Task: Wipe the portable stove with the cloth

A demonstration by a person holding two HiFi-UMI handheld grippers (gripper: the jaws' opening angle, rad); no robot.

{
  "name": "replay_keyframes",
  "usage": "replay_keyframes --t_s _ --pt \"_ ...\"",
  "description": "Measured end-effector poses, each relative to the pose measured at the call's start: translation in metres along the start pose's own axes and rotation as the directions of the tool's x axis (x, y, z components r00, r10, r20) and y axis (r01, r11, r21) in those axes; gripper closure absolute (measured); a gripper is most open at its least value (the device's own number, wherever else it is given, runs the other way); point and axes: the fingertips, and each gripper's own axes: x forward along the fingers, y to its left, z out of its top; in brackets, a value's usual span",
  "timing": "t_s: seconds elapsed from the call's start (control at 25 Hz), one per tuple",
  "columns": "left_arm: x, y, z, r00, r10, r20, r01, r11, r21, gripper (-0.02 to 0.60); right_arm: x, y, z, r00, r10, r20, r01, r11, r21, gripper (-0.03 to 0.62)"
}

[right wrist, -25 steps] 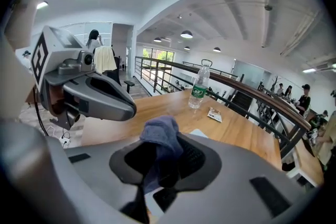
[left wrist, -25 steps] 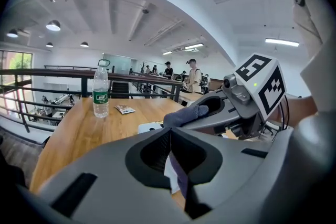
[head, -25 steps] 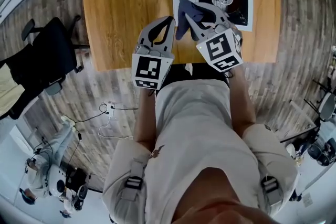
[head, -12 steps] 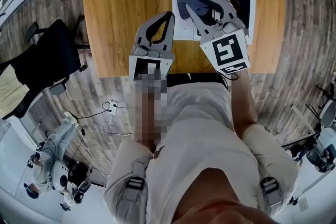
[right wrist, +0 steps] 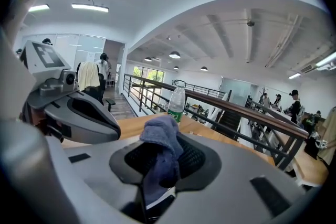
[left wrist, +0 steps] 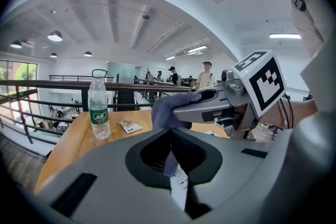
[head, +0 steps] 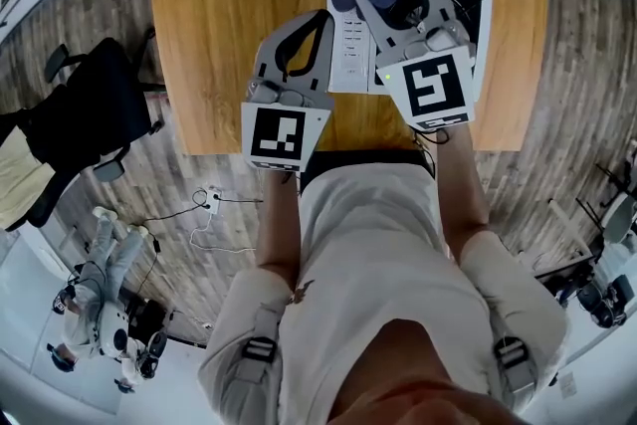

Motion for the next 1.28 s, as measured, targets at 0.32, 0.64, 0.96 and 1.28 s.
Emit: replay_keyframes --t_s 0.32,0.64,0.96,1.28 --pt "0.025 0.015 -0.011 1.0 0.007 -0.03 -0.008 1.0 -0.022 0.561 0.035 -0.009 -0.025 0.999 -0.003 -0.043 0.003 1.0 0.003 0.48" --pt "0.041 0.022 -0.035 0.997 0.007 -0.079 -0.012 0.998 -0.061 0.561 0.063 -0.002 -0.072 0.987 0.043 -0.152 -0.038 0.998 0.04 0.48" --pt "0.048 0.022 -0.046 0.995 0.001 -0.104 -0.01 0.996 -0.088 0.561 0.077 0.008 -0.1 0.967 0.079 -0.244 -0.07 0.997 0.045 0.481" --pt "0.043 0.018 -0.059 0.993 -0.004 -0.121 -0.008 0.995 -0.104 0.561 0.085 0.02 -0.118 0.95 0.108 -0.293 -0.075 0.99 0.119 0.487"
